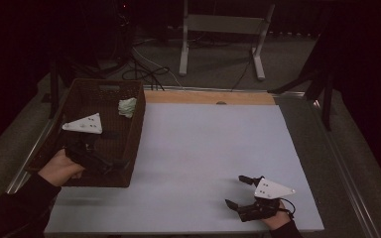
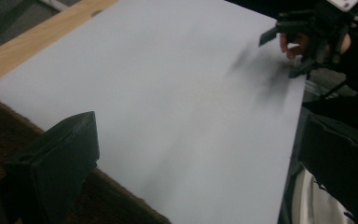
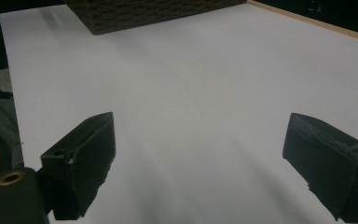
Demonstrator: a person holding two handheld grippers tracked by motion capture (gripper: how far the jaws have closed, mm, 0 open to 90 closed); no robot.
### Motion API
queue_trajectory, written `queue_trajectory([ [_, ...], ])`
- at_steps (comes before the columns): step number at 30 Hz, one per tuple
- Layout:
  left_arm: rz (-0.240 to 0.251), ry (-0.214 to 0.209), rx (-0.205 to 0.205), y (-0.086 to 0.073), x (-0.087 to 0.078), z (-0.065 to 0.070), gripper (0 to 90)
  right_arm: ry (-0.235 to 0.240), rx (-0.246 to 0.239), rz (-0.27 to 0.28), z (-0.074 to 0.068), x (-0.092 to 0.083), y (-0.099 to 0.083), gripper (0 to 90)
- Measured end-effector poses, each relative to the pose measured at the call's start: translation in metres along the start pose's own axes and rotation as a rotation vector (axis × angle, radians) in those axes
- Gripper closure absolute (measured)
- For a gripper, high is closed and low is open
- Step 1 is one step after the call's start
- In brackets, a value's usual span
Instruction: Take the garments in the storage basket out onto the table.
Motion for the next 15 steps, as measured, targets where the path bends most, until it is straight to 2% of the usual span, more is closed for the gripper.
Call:
queue_trajectory([
  [5,0.001,0.021,-0.007,0.000,0.000,-0.011,0.1,0.001,-0.001,-0.004,0.000,0.001,0.000,9.6],
  [8,0.009,0.039,-0.021,0.000,0.001,-0.023,0.1,0.003,-0.002,-0.005,0.000,0.001,-0.001,9.6],
  [10,0.028,0.034,-0.038,0.001,0.000,-0.029,0.1,0.003,-0.004,-0.007,0.000,0.001,-0.001,9.6],
  [14,0.049,0.063,-0.041,0.003,-0.001,-0.038,0.1,0.001,-0.002,-0.008,0.000,0.001,-0.001,9.6],
  [15,0.059,0.083,-0.033,0.003,-0.002,-0.044,0.1,0.001,-0.001,-0.007,0.000,0.001,-0.001,9.6],
])
Point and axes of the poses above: each handheld gripper's, and its own axes: x roughly forward along the jaws, y roughly out of its top, z roughly to its right, the point moved 5 cm from there along x, roughly forward along the jaws, and after that the axes turned 1 degree about z, right-handed, at the moved point
